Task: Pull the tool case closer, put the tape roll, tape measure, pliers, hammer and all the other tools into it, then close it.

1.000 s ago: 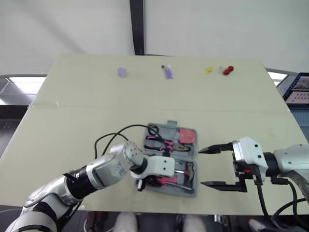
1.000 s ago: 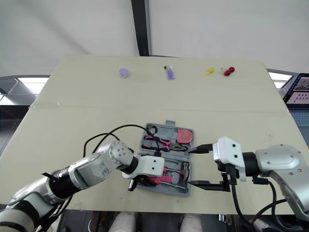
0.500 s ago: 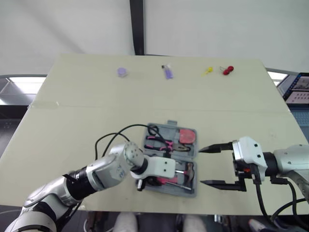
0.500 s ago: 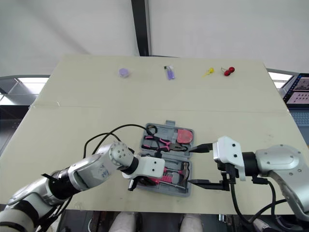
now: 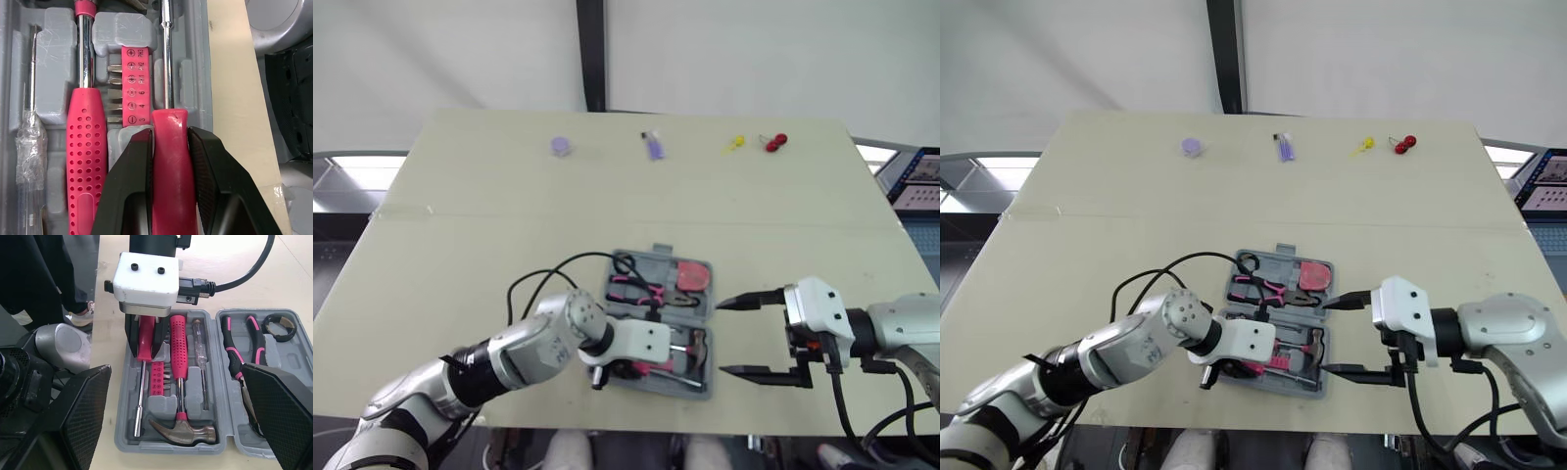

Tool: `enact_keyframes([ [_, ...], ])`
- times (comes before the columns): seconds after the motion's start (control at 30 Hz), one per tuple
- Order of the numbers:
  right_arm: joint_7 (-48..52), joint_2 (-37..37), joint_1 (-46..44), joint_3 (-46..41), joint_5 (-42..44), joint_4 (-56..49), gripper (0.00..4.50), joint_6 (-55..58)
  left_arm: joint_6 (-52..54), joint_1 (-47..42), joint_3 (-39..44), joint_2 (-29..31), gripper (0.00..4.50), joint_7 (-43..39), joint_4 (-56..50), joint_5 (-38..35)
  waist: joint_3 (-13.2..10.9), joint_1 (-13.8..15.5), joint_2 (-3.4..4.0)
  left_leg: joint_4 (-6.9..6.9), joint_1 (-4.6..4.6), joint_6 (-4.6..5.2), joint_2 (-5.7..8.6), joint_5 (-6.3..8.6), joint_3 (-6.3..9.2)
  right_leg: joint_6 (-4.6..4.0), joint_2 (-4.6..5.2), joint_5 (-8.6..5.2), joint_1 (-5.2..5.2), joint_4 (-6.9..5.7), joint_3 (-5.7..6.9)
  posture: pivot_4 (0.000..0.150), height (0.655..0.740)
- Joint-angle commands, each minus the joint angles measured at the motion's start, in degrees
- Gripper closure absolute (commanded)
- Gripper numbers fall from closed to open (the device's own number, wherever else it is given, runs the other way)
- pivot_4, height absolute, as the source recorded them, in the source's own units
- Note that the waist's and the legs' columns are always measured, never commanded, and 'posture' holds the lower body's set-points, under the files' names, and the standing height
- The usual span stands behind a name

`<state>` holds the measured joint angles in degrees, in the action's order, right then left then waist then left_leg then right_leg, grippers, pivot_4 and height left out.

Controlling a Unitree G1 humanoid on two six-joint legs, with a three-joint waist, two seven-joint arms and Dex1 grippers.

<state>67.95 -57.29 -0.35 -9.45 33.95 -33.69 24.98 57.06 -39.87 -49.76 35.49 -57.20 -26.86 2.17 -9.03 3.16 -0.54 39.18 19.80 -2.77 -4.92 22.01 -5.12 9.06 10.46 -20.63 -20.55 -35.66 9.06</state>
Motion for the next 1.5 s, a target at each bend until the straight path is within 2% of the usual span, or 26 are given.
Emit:
enact_keyframes([
  [0.03,-0.16,-0.1,-0.34,-0.36,0.38,-1.09,0.0,-0.36,0.57,0.19,-0.07,-0.36,3.9,-0.12,-2.44,-0.67,0.0,0.0,0.0,0.0,0.0,0.0,0.0,0.0,0.0,0.0,0.0,0.0,0.0,0.0,0.0,0.15,0.74],
  [0.43,-0.07,-0.19,-0.28,-0.28,0.14,-1.0,0.0,-0.46,1.2,0.26,-0.04,-0.82,3.9,0.15,-2.32,-0.97,0.0,0.01,0.0,0.01,0.0,0.0,0.0,0.0,0.0,0.0,0.0,0.0,0.0,0.0,0.0,0.15,0.74],
  [0.5,-0.04,-0.2,-0.27,-0.32,0.14,-0.97,0.0,-0.47,1.12,0.25,-0.03,-0.82,2.89,0.16,-2.28,-1.0,0.0,0.0,0.0,0.0,0.0,0.0,0.0,0.0,0.0,0.0,0.0,0.0,0.0,0.0,0.0,0.15,0.74],
  [0.53,-0.01,-0.2,-0.27,-0.36,0.16,-0.93,0.0,-0.48,1.04,0.22,-0.05,-0.81,2.65,0.15,-2.28,-1.04,0.0,0.01,0.0,0.0,0.0,0.0,0.0,0.0,0.0,0.0,0.0,0.0,0.0,0.0,0.0,0.15,0.74],
  [0.67,0.13,-0.2,-0.33,-0.27,0.1,-0.83,0.0,-0.61,0.97,0.22,-0.06,-0.73,0.63,0.13,-2.37,-1.31,0.0,0.0,0.0,0.01,0.0,0.0,0.0,0.0,0.0,0.0,0.0,0.0,0.0,-0.01,0.0,0.15,0.74],
  [0.93,0.74,-0.56,0.03,-0.88,0.39,-0.77,0.0,-0.67,1.21,-0.23,1.23,-0.13,0.63,-0.31,-2.67,-2.21,0.0,0.0,0.0,0.01,0.0,0.0,0.0,0.0,0.0,0.0,0.0,0.0,0.0,-0.01,0.0,0.15,0.74],
  [1.07,0.94,-0.83,-0.41,-1.25,0.5,-0.24,0.0,-0.58,-3.66,-0.23,10.04,-0.41,0.63,-1.69,2.22,-6.74,0.0,-0.01,0.0,0.01,0.0,0.01,0.0,0.0,0.01,0.0,0.0,0.0,0.0,-0.02,0.0,0.15,0.74],
  [1.2,0.43,-0.65,-1.37,-2.17,2.37,0.31,0.0,1.08,-18.87,4.02,21.67,-0.69,0.63,-4.24,9.82,-12.67,0.01,-0.19,0.01,0.02,-0.01,0.0,0.0,0.0,0.01,0.0,0.0,0.0,-0.01,-0.05,0.0,0.15,0.74],
  [1.3,0.66,-0.63,-1.45,-2.71,3.4,0.78,0.0,1.93,-26.59,11.22,26.66,-1.0,1.45,-7.54,13.17,-17.09,0.02,-0.4,0.03,0.03,-0.05,0.0,0.0,0.0,0.01,0.0,0.0,0.0,-0.01,-0.04,0.0,0.15,0.74],
  [1.33,0.67,-0.67,-1.71,-2.76,3.65,0.98,0.0,2.25,-30.1,13.96,27.6,-1.17,1.86,-8.63,14.22,-17.87,0.02,-0.53,0.03,0.02,-0.06,0.0,0.0,0.0,0.01,0.0,0.0,0.0,-0.01,-0.04,0.0,0.15,0.74],
  [1.43,0.59,-0.67,-2.41,-2.75,4.09,1.78,0.0,2.92,-35.03,18.63,28.83,-2.07,3.48,-10.5,16.23,-19.18,0.02,-0.66,0.03,0.01,-0.07,0.0,0.0,0.0,0.01,0.0,0.0,0.0,-0.02,-0.03,0.01,0.15,0.74],
  [1.5,0.72,-0.62,-2.22,-2.49,3.37,2.71,0.0,2.54,-38.85,20.8,27.52,-2.1,4.43,-10.9,17.88,-17.25,0.02,-0.11,0.03,0.0,-0.02,0.0,0.0,0.0,0.02,0.0,0.01,0.0,-0.02,-0.07,0.0,0.15,0.74],
])
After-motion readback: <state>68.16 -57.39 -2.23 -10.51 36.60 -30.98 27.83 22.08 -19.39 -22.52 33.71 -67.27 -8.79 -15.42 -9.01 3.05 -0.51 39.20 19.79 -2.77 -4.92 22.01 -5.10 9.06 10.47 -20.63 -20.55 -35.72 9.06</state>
